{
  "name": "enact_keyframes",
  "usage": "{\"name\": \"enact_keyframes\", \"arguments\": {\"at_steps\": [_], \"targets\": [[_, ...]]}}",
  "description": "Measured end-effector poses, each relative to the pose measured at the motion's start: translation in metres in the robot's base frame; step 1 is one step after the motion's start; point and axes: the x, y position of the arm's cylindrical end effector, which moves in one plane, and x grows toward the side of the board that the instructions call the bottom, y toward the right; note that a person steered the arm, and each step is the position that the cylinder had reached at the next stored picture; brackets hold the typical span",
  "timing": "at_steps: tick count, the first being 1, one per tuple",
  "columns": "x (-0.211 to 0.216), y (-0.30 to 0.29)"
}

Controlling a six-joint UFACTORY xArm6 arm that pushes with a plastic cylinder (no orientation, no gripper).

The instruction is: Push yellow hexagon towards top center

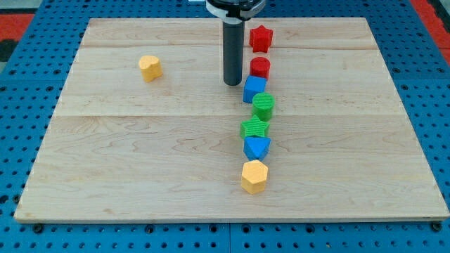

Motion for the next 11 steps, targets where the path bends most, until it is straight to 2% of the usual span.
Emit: {"name": "enact_keyframes", "arguments": {"at_steps": [1, 4, 6, 7, 9, 10, 11], "targets": [[0.024, 0.005], [0.022, 0.016], [0.023, -0.130], [0.021, -0.177], [-0.052, -0.108], [-0.004, -0.136], [0.013, -0.177]]}}
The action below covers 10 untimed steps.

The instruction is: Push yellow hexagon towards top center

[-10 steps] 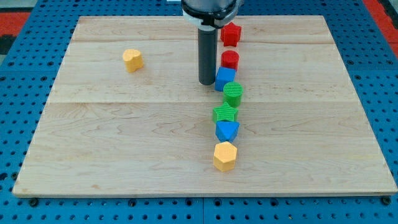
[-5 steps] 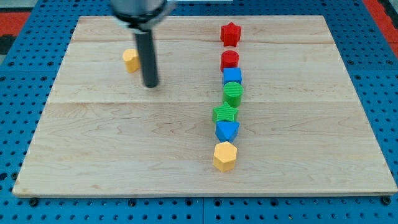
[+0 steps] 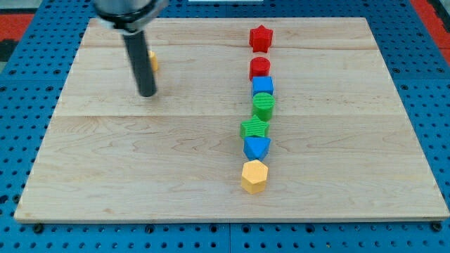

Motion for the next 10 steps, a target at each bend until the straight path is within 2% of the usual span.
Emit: {"name": "enact_keyframes", "arguments": {"at_steps": [1, 2, 3, 4, 5, 7, 8, 9, 10], "targets": [[-0.047, -0.039], [-0.046, -0.022], [-0.049, 0.051], [-0.061, 0.054], [-0.068, 0.021], [-0.091, 0.113], [-0.129, 0.092], [-0.135, 0.137], [-0.119, 0.172]]}}
